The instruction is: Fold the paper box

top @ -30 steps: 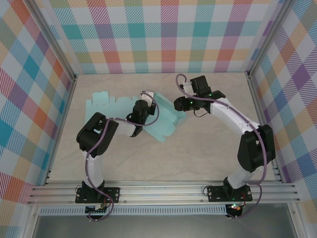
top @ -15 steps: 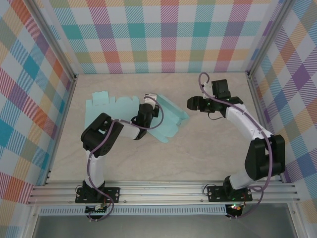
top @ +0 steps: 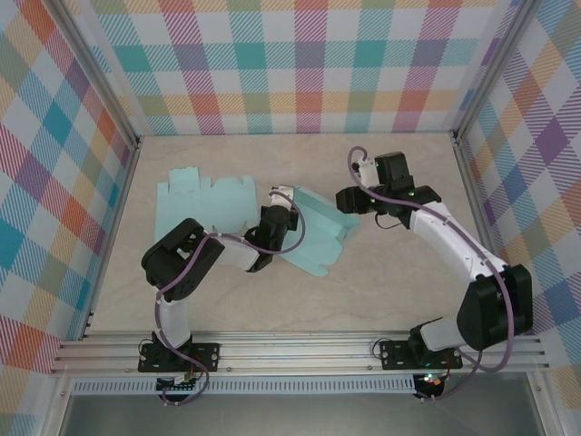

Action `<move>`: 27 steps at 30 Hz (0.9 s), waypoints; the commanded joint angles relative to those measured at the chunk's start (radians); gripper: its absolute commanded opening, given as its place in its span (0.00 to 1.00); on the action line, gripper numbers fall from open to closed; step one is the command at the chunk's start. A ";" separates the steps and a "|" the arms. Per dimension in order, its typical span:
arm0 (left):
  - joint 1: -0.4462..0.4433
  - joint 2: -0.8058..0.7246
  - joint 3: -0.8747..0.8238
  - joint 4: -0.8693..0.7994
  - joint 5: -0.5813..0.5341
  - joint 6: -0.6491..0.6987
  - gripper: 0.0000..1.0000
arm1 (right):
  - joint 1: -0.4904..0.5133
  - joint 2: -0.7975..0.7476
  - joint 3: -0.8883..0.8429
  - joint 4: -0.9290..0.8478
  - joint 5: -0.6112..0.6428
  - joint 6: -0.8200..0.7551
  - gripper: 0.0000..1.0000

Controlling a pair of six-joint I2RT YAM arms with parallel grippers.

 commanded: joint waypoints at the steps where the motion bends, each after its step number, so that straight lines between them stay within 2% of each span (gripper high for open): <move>1: -0.004 -0.040 -0.018 -0.010 -0.047 -0.018 0.00 | 0.042 -0.026 -0.042 0.027 0.131 -0.106 0.54; 6: -0.004 -0.039 -0.019 -0.018 -0.055 -0.019 0.00 | 0.132 -0.003 -0.063 0.073 0.250 -0.180 0.56; 12: -0.003 -0.037 -0.021 -0.017 -0.049 -0.018 0.00 | 0.152 0.067 -0.051 0.112 0.283 -0.251 0.58; 18: -0.002 -0.038 -0.014 -0.021 -0.036 -0.006 0.00 | 0.181 0.153 -0.040 0.166 0.393 -0.303 0.53; 21: 0.003 -0.043 -0.014 -0.028 -0.009 -0.005 0.00 | 0.185 0.162 -0.055 0.215 0.412 -0.324 0.45; 24: 0.014 -0.059 -0.013 -0.063 0.028 -0.013 0.00 | 0.186 0.157 -0.072 0.248 0.403 -0.350 0.32; 25: 0.021 -0.069 -0.014 -0.081 0.044 -0.017 0.04 | 0.186 0.155 -0.078 0.257 0.401 -0.364 0.28; 27: 0.034 -0.094 -0.018 -0.112 0.085 -0.022 0.20 | 0.189 0.155 -0.093 0.274 0.400 -0.392 0.22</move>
